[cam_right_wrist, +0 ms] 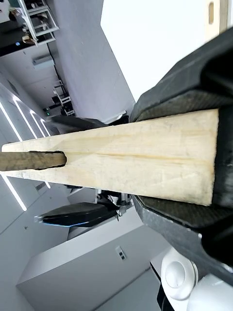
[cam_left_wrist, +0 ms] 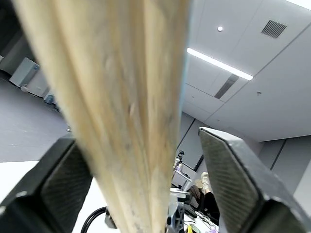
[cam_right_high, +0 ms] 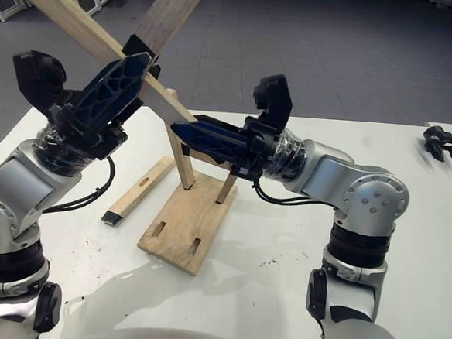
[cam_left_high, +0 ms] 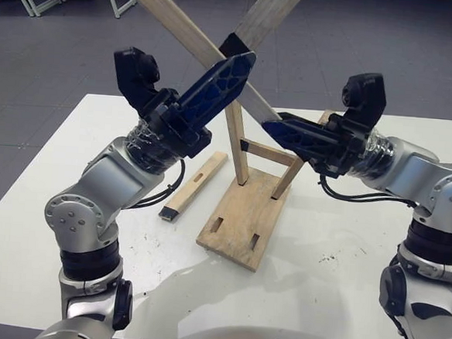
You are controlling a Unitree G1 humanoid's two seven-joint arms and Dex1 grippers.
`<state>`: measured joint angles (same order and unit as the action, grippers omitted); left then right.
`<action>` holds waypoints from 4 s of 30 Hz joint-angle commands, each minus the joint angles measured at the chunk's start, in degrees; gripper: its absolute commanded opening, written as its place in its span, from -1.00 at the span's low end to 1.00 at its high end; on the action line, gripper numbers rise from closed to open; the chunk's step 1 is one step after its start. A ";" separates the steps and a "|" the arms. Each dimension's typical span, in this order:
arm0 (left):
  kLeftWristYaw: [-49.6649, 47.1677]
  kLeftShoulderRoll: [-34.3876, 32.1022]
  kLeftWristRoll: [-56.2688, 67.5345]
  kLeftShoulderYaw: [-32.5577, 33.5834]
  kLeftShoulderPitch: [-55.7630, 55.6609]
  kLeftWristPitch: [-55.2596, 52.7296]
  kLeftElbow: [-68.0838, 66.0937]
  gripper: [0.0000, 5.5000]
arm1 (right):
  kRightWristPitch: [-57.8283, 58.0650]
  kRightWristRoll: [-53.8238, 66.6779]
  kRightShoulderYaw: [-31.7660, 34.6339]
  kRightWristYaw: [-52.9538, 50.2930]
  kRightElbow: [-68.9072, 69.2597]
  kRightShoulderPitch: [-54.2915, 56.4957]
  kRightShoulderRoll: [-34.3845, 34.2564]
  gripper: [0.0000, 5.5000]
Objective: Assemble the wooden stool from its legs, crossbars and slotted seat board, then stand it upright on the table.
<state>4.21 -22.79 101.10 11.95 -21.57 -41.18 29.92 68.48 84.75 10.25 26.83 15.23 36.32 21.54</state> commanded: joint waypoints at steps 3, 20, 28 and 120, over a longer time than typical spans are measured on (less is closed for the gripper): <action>6.46 -6.20 1.71 -0.17 0.27 -3.46 0.27 0.00 | -0.02 2.37 -1.54 0.51 0.53 -0.92 2.03 -0.27; 14.35 -12.42 -5.34 7.55 2.21 -1.04 -8.16 -0.26 | -1.58 -8.13 -6.28 8.83 1.19 -4.20 10.52 0.25; 33.77 -19.55 -28.14 9.36 12.45 2.33 -8.41 -0.26 | -23.57 -50.65 -36.43 29.54 3.36 -4.81 24.28 0.25; 51.14 -15.28 -88.12 -28.76 7.25 29.28 -21.64 0.10 | -68.40 -101.85 -30.21 33.21 -4.92 -22.40 27.18 0.25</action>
<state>54.15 -39.08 9.65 -20.08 -11.95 -12.78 5.57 -0.81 -17.69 -20.87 60.17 9.41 14.50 48.50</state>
